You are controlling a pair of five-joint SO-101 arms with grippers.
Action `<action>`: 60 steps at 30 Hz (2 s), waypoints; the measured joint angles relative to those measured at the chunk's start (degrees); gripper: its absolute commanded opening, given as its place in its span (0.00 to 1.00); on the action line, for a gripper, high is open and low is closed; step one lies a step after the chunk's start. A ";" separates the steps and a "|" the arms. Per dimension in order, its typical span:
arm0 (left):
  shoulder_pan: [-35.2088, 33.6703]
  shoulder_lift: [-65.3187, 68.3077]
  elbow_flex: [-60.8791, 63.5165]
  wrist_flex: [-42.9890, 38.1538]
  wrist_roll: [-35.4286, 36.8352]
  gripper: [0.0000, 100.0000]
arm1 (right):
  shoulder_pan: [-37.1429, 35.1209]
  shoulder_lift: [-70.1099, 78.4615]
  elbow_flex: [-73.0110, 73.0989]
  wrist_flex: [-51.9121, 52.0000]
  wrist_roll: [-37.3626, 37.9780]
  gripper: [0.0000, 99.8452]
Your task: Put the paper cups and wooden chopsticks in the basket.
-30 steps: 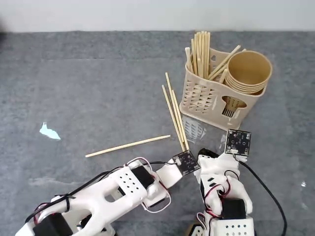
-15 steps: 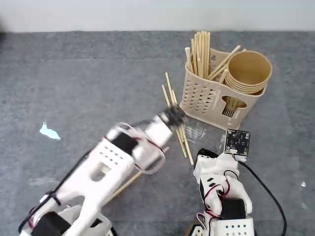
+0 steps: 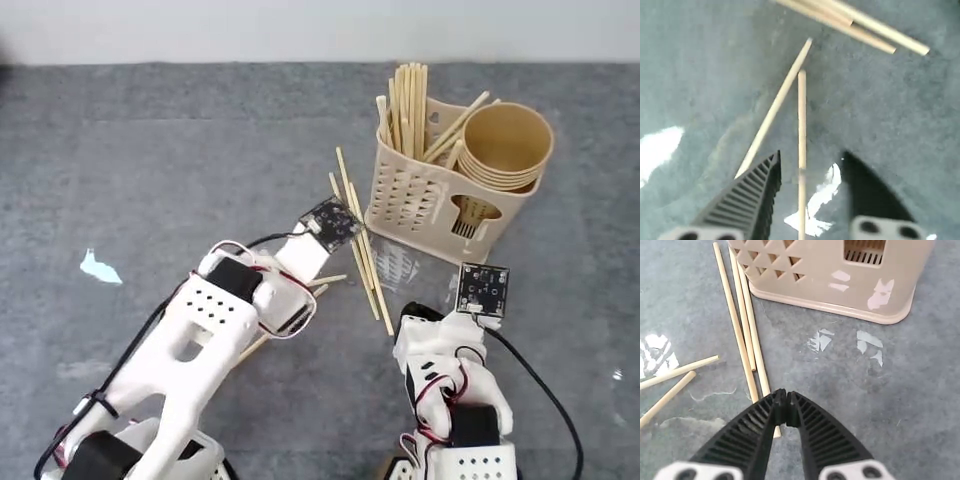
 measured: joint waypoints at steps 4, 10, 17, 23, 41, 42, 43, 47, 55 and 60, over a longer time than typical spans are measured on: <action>-2.64 0.26 0.00 -0.09 -2.20 0.29 | 0.00 0.00 0.00 0.00 0.00 0.01; -3.69 12.75 -6.24 0.18 -4.22 0.29 | 0.00 0.00 0.00 0.00 0.00 0.01; -3.78 33.93 -24.97 6.59 -5.80 0.29 | 0.00 0.00 0.00 -0.35 0.00 0.01; -5.45 40.18 -34.02 7.82 -5.80 0.29 | 0.00 0.00 0.00 -0.35 0.00 0.01; -6.59 45.71 -33.67 8.79 -9.41 0.23 | 0.00 0.00 0.00 -0.35 0.00 0.01; -6.77 46.68 -35.16 9.85 -9.41 0.21 | 0.00 0.00 0.00 -0.35 0.00 0.01; -6.77 47.65 -36.48 10.99 -9.41 0.19 | 0.00 0.00 0.00 -0.35 0.00 0.01; -6.33 50.55 -40.53 14.07 -9.58 0.09 | 0.00 0.00 0.00 -0.35 0.00 0.01; -4.40 51.34 -41.76 14.95 -9.49 0.01 | 0.00 0.00 0.00 -0.35 0.00 0.01; -3.60 50.11 -42.20 16.35 -9.49 0.01 | 0.00 0.00 0.00 -0.35 0.00 0.01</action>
